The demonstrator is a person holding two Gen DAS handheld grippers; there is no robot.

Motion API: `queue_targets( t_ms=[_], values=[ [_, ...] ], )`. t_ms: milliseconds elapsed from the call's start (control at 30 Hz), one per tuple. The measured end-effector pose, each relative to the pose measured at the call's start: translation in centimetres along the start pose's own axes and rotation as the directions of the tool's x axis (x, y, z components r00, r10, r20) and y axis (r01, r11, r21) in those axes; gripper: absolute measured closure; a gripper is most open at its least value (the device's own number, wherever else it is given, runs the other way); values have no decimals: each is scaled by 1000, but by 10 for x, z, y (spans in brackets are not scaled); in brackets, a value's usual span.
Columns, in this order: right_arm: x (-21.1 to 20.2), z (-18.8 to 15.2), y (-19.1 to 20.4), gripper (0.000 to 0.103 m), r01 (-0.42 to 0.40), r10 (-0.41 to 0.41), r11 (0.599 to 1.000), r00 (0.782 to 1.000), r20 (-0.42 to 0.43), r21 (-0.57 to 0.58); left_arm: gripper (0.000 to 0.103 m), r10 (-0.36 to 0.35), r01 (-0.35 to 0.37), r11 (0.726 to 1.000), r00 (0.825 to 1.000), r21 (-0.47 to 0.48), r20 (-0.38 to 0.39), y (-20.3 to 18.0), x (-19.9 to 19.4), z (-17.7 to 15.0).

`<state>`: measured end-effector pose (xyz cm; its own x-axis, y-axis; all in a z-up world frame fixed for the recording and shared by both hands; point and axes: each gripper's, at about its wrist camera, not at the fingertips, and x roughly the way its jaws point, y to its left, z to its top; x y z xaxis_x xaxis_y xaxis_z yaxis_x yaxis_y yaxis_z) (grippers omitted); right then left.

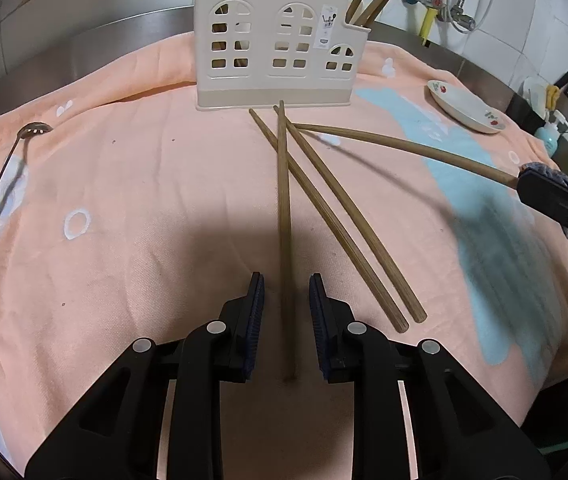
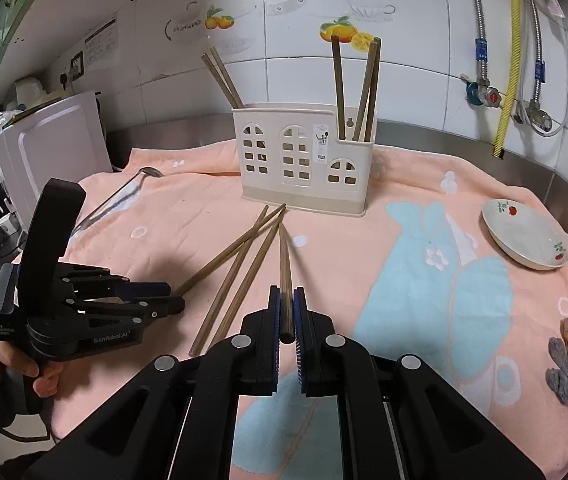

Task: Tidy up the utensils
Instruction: 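Close the right gripper on a chopstick while the left gripper grasps another, then lift the right gripper's chopstick into the white holder while the left gripper does likewise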

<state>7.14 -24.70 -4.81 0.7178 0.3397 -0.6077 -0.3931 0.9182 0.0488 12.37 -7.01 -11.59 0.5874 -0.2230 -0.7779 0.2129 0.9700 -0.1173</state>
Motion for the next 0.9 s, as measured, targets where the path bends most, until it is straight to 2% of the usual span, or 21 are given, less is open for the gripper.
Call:
queue_targets(
  t_ms=[267, 700, 900],
  values=[
    [-3, 11, -9, 96, -24, 25, 999, 1000, 19, -28, 86, 64, -64, 998, 998, 6, -4, -8, 4, 2],
    [-2, 18, -13, 96, -28, 29, 998, 999, 21, -49, 88, 75, -75, 997, 997, -11, -6, -8, 7, 4],
    [-8, 24, -11, 96, -20, 22, 998, 999, 36, -63, 97, 88, -88, 995, 996, -35, -9, -9, 5, 3]
  ],
)
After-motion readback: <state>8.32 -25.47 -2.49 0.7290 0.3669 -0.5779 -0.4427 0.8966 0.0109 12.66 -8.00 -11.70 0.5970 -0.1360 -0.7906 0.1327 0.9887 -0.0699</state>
